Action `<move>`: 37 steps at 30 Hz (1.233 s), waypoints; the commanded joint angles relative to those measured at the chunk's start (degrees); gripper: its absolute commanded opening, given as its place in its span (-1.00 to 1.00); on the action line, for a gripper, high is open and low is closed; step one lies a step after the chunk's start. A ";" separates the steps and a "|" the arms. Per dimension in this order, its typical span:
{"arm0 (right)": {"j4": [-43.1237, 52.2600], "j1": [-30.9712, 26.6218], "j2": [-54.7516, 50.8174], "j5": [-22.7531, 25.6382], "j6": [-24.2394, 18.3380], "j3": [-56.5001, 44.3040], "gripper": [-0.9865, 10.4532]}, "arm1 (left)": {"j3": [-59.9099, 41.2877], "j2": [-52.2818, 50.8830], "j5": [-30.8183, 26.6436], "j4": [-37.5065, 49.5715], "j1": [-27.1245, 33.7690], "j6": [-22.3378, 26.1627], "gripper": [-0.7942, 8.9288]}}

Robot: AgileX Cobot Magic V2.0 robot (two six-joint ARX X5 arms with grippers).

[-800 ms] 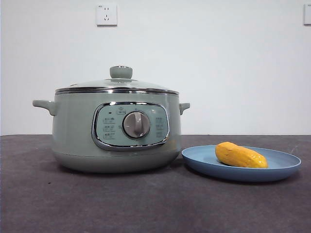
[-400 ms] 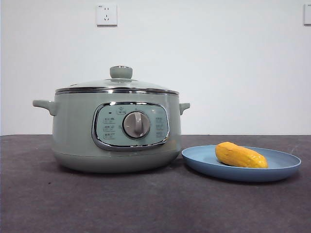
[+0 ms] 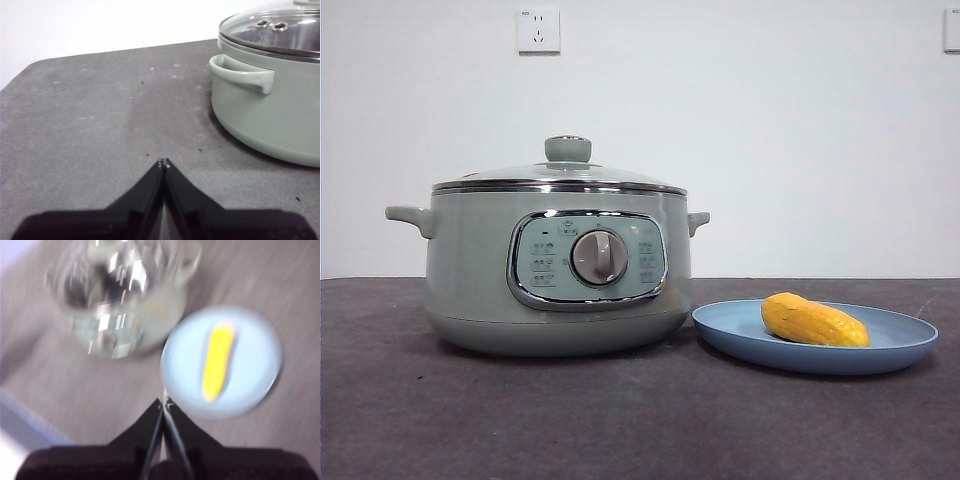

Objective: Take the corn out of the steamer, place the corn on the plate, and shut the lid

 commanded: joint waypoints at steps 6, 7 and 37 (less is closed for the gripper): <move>20.74 -9.66 -11.91 0.17 -1.97 -11.30 -0.83 | -0.70 -0.15 -0.02 0.00 0.20 -0.31 -0.84; 23.58 -10.58 -13.57 0.17 -2.25 -13.86 -0.83 | -0.70 -0.15 -0.02 0.00 0.20 -0.31 -0.84; 42.01 -13.38 -33.14 3.43 1.46 -53.42 -0.83 | -0.70 -0.15 -0.02 0.00 0.17 -0.31 -0.84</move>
